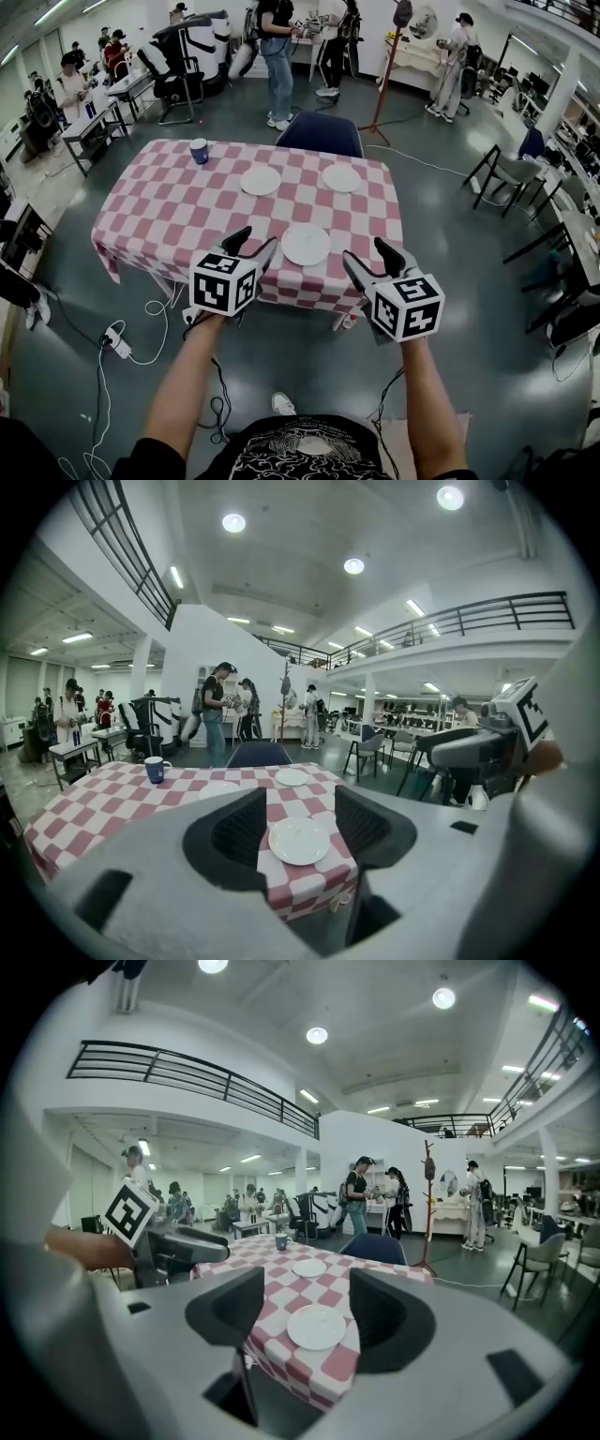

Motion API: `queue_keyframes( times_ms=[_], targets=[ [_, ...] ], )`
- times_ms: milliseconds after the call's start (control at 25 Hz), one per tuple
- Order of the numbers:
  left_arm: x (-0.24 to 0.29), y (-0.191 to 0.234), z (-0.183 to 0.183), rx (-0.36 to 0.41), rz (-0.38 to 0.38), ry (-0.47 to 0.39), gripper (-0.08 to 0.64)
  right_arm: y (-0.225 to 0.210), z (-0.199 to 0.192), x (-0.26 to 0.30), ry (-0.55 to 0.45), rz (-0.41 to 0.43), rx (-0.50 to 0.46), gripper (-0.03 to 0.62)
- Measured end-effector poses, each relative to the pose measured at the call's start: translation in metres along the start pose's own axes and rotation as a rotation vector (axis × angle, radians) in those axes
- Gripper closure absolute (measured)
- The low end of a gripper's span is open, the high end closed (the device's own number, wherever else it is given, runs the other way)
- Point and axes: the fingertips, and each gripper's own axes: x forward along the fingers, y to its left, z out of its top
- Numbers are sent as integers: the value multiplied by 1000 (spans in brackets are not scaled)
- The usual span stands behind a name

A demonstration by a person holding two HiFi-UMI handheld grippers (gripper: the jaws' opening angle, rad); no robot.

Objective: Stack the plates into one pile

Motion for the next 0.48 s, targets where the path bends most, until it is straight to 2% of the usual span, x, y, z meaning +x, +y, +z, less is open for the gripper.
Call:
queue_keyframes(
  times_ms=[160,320,480],
  targets=[
    [9,5,-2,-1,-47,5,324,-1,-5,13,38,20,19,291],
    [21,5,-14,-36,-127,77,324,-5,-9,26,74,52,47,288],
    [35,10,-26,-51,-146,130,324,-14,-17,42,121,90,82,290]
  ],
)
